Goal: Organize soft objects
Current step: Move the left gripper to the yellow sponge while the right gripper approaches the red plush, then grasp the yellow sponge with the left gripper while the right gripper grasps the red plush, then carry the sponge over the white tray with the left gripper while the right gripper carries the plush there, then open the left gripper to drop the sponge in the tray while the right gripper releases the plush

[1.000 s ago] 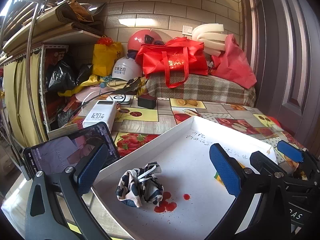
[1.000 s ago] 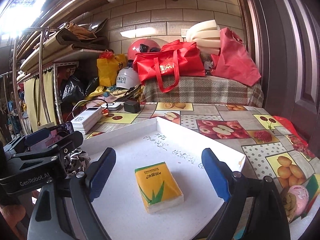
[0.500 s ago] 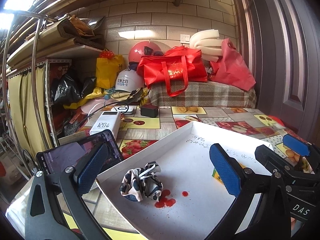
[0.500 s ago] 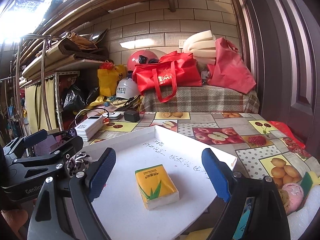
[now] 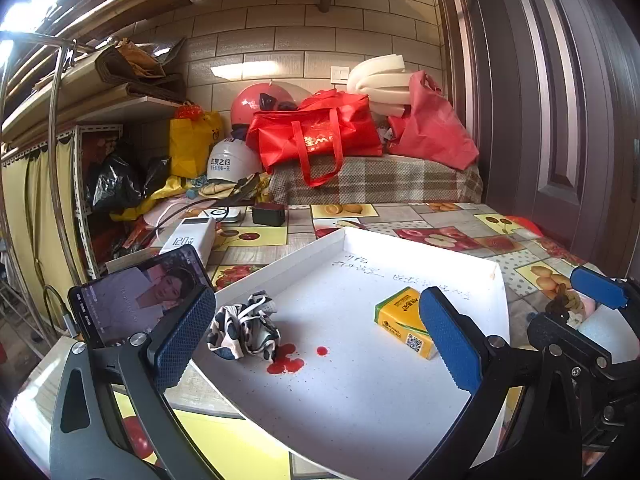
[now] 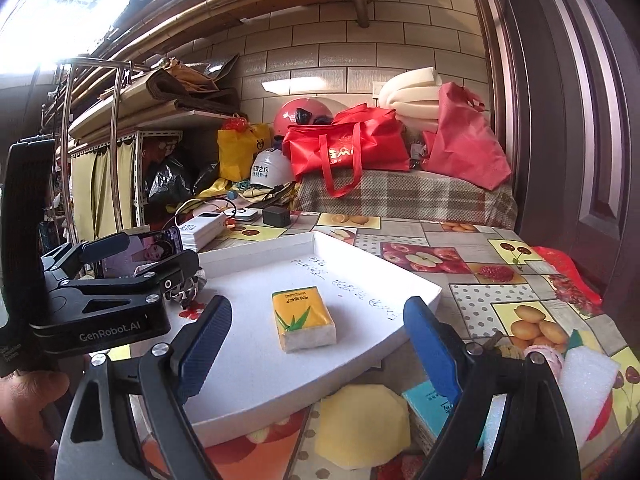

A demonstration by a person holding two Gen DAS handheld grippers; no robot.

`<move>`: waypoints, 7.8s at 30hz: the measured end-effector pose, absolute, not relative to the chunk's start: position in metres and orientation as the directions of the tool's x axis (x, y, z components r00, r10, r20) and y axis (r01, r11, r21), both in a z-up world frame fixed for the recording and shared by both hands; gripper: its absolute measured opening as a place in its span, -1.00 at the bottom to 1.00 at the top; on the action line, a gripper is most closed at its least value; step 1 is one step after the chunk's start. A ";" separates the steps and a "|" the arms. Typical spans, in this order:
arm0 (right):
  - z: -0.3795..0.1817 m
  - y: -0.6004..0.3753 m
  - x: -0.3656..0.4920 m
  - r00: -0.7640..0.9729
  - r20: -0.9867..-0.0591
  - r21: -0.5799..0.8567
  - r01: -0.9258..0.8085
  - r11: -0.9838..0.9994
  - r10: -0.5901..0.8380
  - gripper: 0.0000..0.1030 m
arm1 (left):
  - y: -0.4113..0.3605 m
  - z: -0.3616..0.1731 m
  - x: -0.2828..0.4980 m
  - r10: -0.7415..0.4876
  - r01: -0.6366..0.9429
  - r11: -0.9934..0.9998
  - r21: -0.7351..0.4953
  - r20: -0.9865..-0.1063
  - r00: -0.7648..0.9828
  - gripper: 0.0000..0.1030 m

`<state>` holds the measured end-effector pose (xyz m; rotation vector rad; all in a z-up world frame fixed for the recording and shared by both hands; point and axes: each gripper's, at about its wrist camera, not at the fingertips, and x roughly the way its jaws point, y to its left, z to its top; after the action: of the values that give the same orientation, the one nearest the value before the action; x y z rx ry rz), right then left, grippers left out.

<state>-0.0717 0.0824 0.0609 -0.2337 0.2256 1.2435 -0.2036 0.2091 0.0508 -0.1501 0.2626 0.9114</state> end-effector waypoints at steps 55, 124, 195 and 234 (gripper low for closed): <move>0.029 -0.038 0.133 0.281 -0.563 0.386 -0.741 0.549 0.777 0.70 | 0.063 0.012 -0.082 0.107 -0.154 0.988 -0.003 -0.706 0.700 0.70; 0.074 -0.014 -0.016 0.388 -0.222 0.067 -0.909 0.411 0.895 0.06 | 0.129 0.050 -0.190 0.517 -0.546 0.838 -0.025 -0.286 0.807 -0.10; 0.047 0.193 -0.034 0.234 -0.500 0.099 -0.941 0.323 0.834 0.08 | 0.258 0.042 -0.170 0.664 -0.716 0.698 -0.016 -0.360 0.655 -0.07; 0.050 0.180 -0.031 0.380 -0.437 0.081 -0.886 0.457 0.815 0.70 | 0.246 0.048 -0.186 0.750 -0.778 0.628 -0.020 -0.254 0.611 1.00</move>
<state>-0.0310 0.1796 0.0499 -0.1767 0.4519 1.0931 -0.1862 0.2459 0.0477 -0.1333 0.2306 0.8845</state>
